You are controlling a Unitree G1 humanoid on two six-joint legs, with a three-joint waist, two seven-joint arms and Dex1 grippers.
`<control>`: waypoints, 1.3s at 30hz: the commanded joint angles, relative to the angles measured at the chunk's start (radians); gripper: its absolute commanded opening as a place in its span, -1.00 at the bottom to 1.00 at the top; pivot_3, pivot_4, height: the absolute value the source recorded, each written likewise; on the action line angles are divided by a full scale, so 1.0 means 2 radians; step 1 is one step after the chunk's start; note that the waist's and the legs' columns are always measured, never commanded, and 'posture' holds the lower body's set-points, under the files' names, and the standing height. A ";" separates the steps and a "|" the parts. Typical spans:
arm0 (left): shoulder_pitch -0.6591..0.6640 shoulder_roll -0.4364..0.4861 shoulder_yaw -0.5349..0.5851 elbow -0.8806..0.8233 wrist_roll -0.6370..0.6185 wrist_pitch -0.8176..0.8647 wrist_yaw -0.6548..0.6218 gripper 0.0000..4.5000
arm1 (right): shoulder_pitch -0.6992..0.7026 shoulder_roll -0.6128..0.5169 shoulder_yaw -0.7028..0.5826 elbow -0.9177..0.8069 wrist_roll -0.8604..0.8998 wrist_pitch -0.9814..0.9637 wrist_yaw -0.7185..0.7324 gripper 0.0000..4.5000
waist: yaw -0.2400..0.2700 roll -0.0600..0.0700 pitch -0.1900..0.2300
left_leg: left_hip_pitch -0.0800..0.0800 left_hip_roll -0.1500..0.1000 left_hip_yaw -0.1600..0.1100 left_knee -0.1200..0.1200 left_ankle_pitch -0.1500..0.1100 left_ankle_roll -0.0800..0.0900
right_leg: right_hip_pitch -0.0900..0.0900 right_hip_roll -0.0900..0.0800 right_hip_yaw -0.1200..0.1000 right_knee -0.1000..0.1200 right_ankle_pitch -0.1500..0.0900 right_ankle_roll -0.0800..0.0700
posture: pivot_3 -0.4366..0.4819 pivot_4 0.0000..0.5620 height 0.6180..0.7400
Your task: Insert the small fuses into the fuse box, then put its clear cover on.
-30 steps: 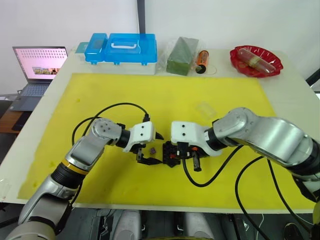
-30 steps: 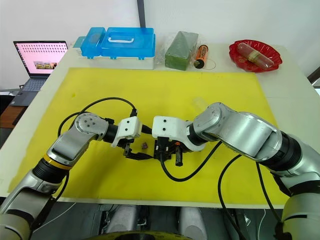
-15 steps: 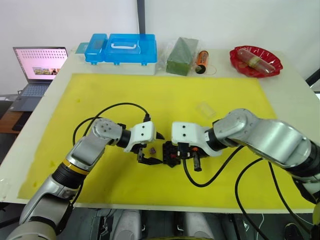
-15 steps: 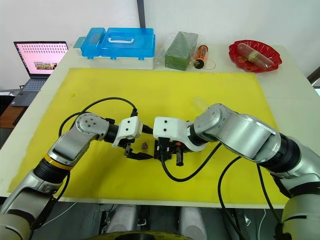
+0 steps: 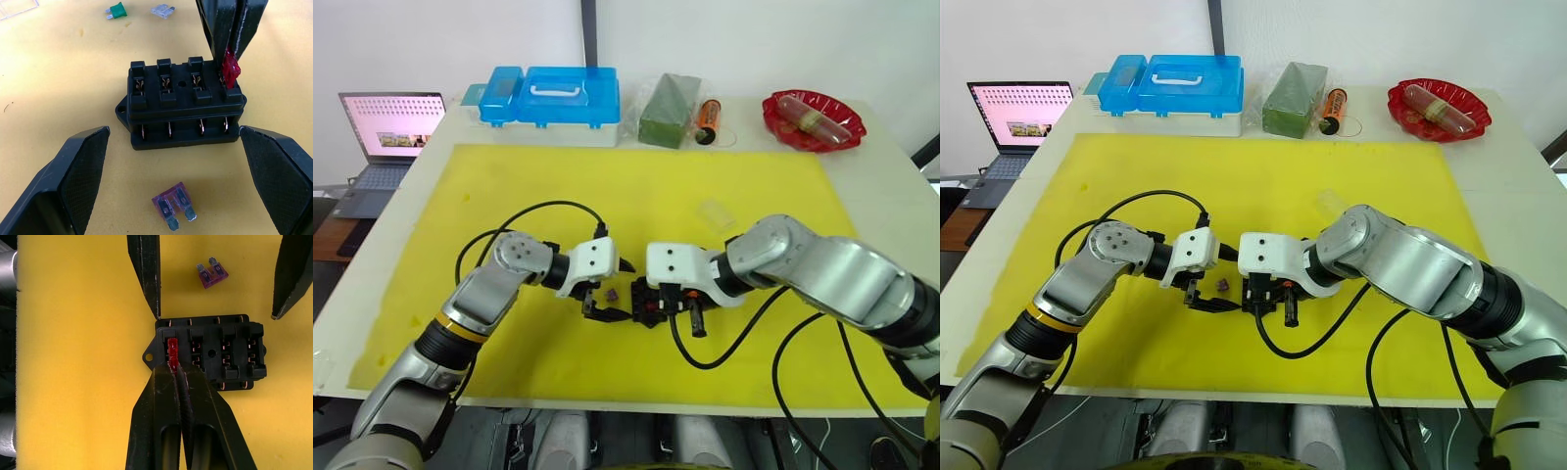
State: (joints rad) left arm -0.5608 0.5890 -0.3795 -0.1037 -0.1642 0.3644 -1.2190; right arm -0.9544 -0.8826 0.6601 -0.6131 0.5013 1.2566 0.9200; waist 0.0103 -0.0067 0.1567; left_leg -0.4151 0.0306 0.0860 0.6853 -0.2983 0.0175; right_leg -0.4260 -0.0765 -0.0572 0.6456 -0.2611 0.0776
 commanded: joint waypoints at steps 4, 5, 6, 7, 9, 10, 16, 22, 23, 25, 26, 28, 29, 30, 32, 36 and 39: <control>0.000 0.002 0.006 -0.020 -0.002 -0.003 0.003 0.97 | -0.012 0.001 0.026 0.004 -0.031 -0.015 0.013 -1.00 | 0.000 0.000 0.000 | 0.000 0.000 0.000 0.000 0.000 0.000 | 0.000 0.000 0.000 0.000 0.000 0.000 | -0.05 -0.47 1.00; 0.000 0.001 0.006 -0.020 -0.001 -0.003 0.004 0.97 | -0.014 0.000 0.034 0.007 -0.038 -0.017 0.015 -1.00 | 0.000 0.000 0.000 | 0.000 0.000 0.000 0.000 0.000 0.000 | 0.000 0.000 0.000 0.000 0.000 0.000 | -0.05 -0.47 1.00; 0.001 0.001 0.006 -0.019 -0.001 -0.004 0.005 0.97 | -0.016 0.000 0.042 0.009 -0.043 -0.016 0.016 -1.00 | 0.000 0.000 0.000 | 0.001 0.000 0.000 0.000 0.000 0.000 | 0.000 0.000 0.000 0.000 0.000 0.000 | -0.05 -0.47 1.00; 0.001 0.001 0.005 -0.020 0.000 -0.004 0.005 0.97 | -0.017 -0.001 0.048 0.011 -0.049 -0.018 0.018 -1.00 | 0.000 0.000 0.000 | 0.001 0.000 0.000 0.000 0.000 0.000 | 0.001 0.000 0.000 0.000 0.000 0.000 | -0.05 -0.47 1.00; 0.001 0.000 0.005 -0.019 0.000 -0.005 0.006 0.97 | -0.017 -0.003 0.059 0.014 -0.059 -0.022 0.022 -1.00 | 0.000 0.000 0.000 | 0.002 0.000 0.000 0.000 0.000 0.000 | 0.002 0.000 0.000 0.000 0.000 0.000 | -0.05 -0.47 1.00; 0.001 -0.001 0.005 -0.019 0.000 -0.005 0.007 0.97 | -0.017 -0.003 0.063 0.015 -0.063 -0.024 0.024 -1.00 | 0.000 0.000 0.000 | 0.002 0.000 0.000 0.000 0.000 0.000 | 0.002 0.000 0.000 0.000 0.000 0.000 | -0.05 -0.47 1.00; 0.002 -0.003 0.004 -0.021 0.001 -0.002 0.011 0.97 | -0.024 0.005 0.090 0.025 -0.096 -0.028 0.022 -1.00 | -0.001 0.000 -0.001 | 0.004 0.000 0.000 0.000 0.000 0.000 | 0.003 0.000 0.000 0.000 0.000 0.000 | -0.05 -0.47 1.00; 0.002 -0.003 0.004 -0.020 0.000 0.000 0.016 0.97 | -0.035 0.010 0.083 0.025 -0.108 -0.022 0.020 -1.00 | -0.003 -0.001 -0.001 | 0.004 0.000 0.000 0.000 0.000 0.000 | 0.004 0.000 0.000 0.001 0.000 0.000 | -0.05 -0.47 1.00; 0.003 -0.003 0.004 -0.020 0.000 0.000 0.016 0.97 | -0.036 0.009 0.080 0.023 -0.109 -0.021 0.020 -1.00 | -0.003 -0.001 -0.001 | 0.004 0.000 0.000 0.000 0.000 -0.001 | 0.004 0.000 0.000 0.001 0.000 0.000 | -0.05 -0.47 1.00; 0.005 -0.002 0.004 -0.018 0.001 -0.002 0.016 0.97 | -0.039 0.005 0.075 0.016 -0.109 -0.017 0.020 -1.00 | -0.003 -0.001 -0.001 | 0.004 0.000 0.000 0.000 0.000 -0.001 | 0.004 0.000 0.000 0.001 0.000 0.000 | -0.05 -0.47 1.00; 0.005 -0.002 0.004 -0.018 0.001 -0.003 0.016 0.97 | -0.039 0.002 0.075 0.010 -0.110 -0.018 0.020 -1.00 | -0.003 -0.001 -0.001 | 0.004 0.000 0.000 0.000 0.000 -0.001 | 0.004 0.000 0.000 0.001 0.000 0.000 | -0.05 -0.47 1.00; 0.006 -0.002 0.004 -0.016 0.002 -0.004 0.017 0.97 | -0.040 -0.002 0.080 0.001 -0.114 -0.020 0.019 -1.00 | -0.003 -0.001 -0.001 | 0.004 0.000 0.000 0.000 0.000 -0.001 | 0.004 0.000 0.000 0.001 0.000 0.000 | -0.05 -0.47 1.00; 0.005 -0.002 0.004 -0.015 0.002 -0.004 0.017 0.97 | -0.039 -0.003 0.083 -0.002 -0.116 -0.019 0.018 -1.00 | -0.003 -0.001 -0.001 | 0.004 0.000 0.000 0.000 0.000 -0.001 | 0.004 0.000 0.000 0.001 0.000 0.000 | -0.05 -0.47 1.00; 0.005 -0.002 0.004 -0.014 0.002 -0.004 0.017 0.97 | -0.038 -0.002 0.084 -0.003 -0.117 -0.019 0.017 -1.00 | -0.002 -0.001 -0.001 | 0.004 0.000 0.000 0.000 0.000 -0.001 | 0.004 0.000 0.000 0.001 0.000 0.000 | -0.05 -0.47 1.00; 0.004 -0.003 0.004 -0.012 0.002 -0.005 0.017 0.97 | -0.032 0.007 0.088 -0.002 -0.118 -0.013 0.012 -1.00 | -0.002 -0.001 -0.001 | 0.004 0.000 0.000 0.000 0.000 -0.001 | 0.004 0.000 0.000 0.001 0.000 0.000 | -0.05 -0.47 1.00; 0.003 -0.004 0.004 -0.010 0.003 -0.005 0.017 0.97 | -0.022 0.015 0.086 0.002 -0.115 -0.004 0.010 -1.00 | -0.003 -0.001 -0.001 | 0.004 0.000 0.000 0.000 0.000 -0.001 | 0.004 0.000 0.000 0.001 0.000 0.000 | -0.05 -0.47 1.00; 0.004 -0.005 0.003 -0.009 0.003 -0.006 0.017 0.97 | -0.019 0.016 0.083 0.005 -0.115 -0.004 0.011 -1.00 | -0.004 -0.001 -0.001 | 0.004 0.000 0.000 0.000 0.000 -0.001 | 0.004 0.000 0.000 0.001 0.000 0.000 | -0.05 -0.47 1.00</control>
State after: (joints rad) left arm -0.5458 0.5824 -0.3794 -0.1107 -0.1607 0.3647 -1.1904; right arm -1.0048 -0.8480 0.8148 -0.6246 0.2984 1.2315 0.9682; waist 0.0032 -0.0078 0.1552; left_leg -0.4071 0.0309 0.0858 0.6853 -0.2976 0.0163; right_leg -0.4186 -0.0766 -0.0570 0.6472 -0.2614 0.0772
